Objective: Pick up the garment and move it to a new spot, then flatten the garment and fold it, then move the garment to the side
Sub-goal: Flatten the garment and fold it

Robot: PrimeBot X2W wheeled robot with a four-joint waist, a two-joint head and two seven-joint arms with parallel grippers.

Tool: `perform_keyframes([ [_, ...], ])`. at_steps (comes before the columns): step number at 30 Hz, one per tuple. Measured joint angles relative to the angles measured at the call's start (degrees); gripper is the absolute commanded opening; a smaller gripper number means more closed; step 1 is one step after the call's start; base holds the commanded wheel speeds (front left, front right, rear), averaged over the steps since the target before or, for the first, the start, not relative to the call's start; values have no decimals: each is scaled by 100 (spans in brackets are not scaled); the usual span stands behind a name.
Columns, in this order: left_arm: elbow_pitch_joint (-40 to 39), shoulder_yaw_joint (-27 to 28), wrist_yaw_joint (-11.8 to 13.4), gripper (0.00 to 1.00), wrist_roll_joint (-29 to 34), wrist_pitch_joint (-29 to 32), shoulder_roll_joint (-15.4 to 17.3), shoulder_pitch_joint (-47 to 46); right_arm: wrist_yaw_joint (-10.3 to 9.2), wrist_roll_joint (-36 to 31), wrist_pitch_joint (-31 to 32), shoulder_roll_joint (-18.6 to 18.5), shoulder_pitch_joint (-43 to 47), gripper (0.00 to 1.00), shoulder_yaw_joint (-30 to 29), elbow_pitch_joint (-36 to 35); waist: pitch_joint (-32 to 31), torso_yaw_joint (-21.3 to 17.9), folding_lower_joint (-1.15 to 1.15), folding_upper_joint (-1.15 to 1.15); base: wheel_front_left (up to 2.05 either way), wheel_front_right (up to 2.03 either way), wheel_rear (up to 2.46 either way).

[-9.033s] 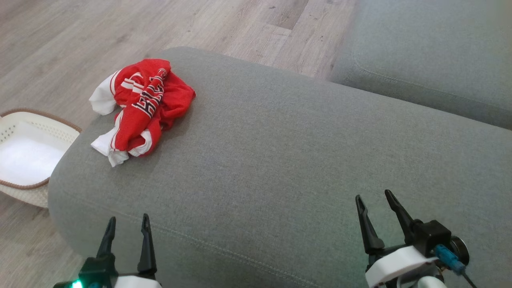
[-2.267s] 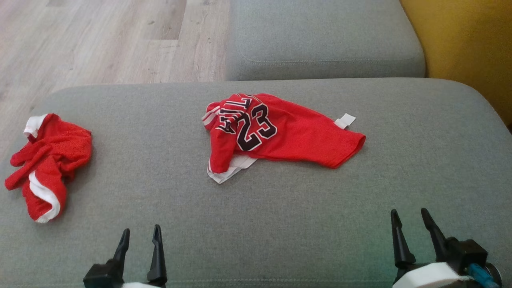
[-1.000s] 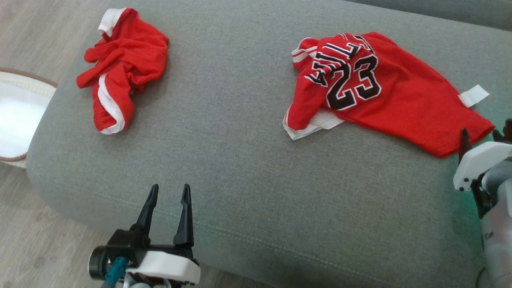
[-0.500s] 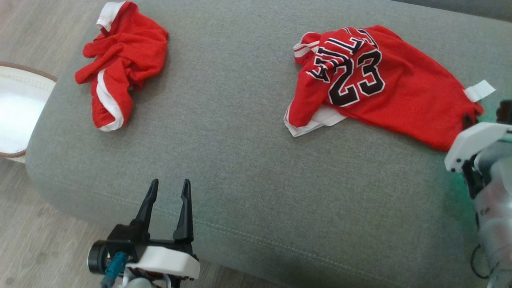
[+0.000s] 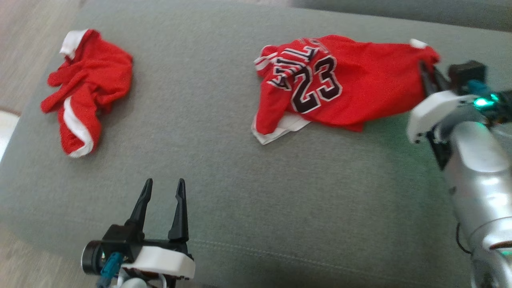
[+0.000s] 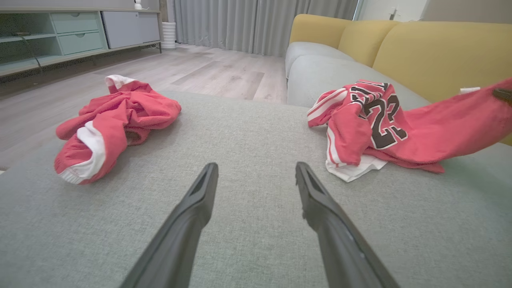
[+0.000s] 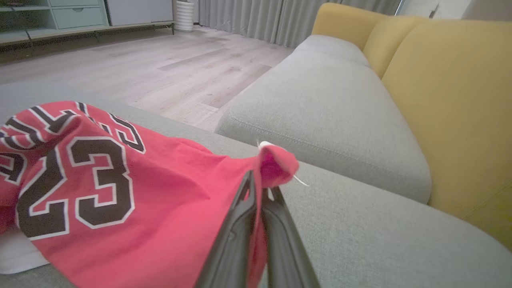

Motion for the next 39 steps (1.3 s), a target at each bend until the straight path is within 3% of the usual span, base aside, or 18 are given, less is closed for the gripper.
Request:
perform_keyframes([
  [8, -70, 5, 63, 100, -7, 27, 44, 145, 0, 544, -136, 266, 383, 0, 2223, -734, -401, -489, -1, 0, 0, 0, 0],
  [11, -71, 12, 114, 100, -8, 29, 75, 288, 1, 795, -137, 114, 1015, 0, 3063, -1082, -539, -673, -1, 0, 0, 0, 0],
  [14, -88, 18, 158, 100, -9, 29, 93, 363, 1, 1228, -113, -177, 1664, 0, 3518, -1466, -663, -830, -1, 0, 0, 0, 0],
  [21, -192, 40, 233, 100, -66, 30, 135, 382, 1, 1848, 394, -584, 2826, 0, 3753, -2617, -834, -1096, -1, 0, 0, 0, 0],
  [28, -256, 48, 252, 100, -67, 71, 172, 427, 1, 1878, 834, -803, 3743, 0, 3022, -3221, -860, -1161, 0, 0, 0, 0, 0],
  [29, -256, 47, 254, 100, -67, 71, 180, 452, 1, 1878, 864, -791, 3919, 35, 2747, -3371, -856, -1156, 0, 0, 0, 0, 0],
  [30, -256, 47, 258, 100, -67, 71, 185, 459, 1, 1876, 871, -789, 3977, 100, 2610, -3444, -856, -1150, 0, 0, 0, 0, 0],
  [39, -255, 30, 300, 100, -68, 71, 187, 463, 1, 1967, 1207, -749, 4101, 100, 1617, -4395, -886, -1066, 0, 0, 0, 0, 0],
])
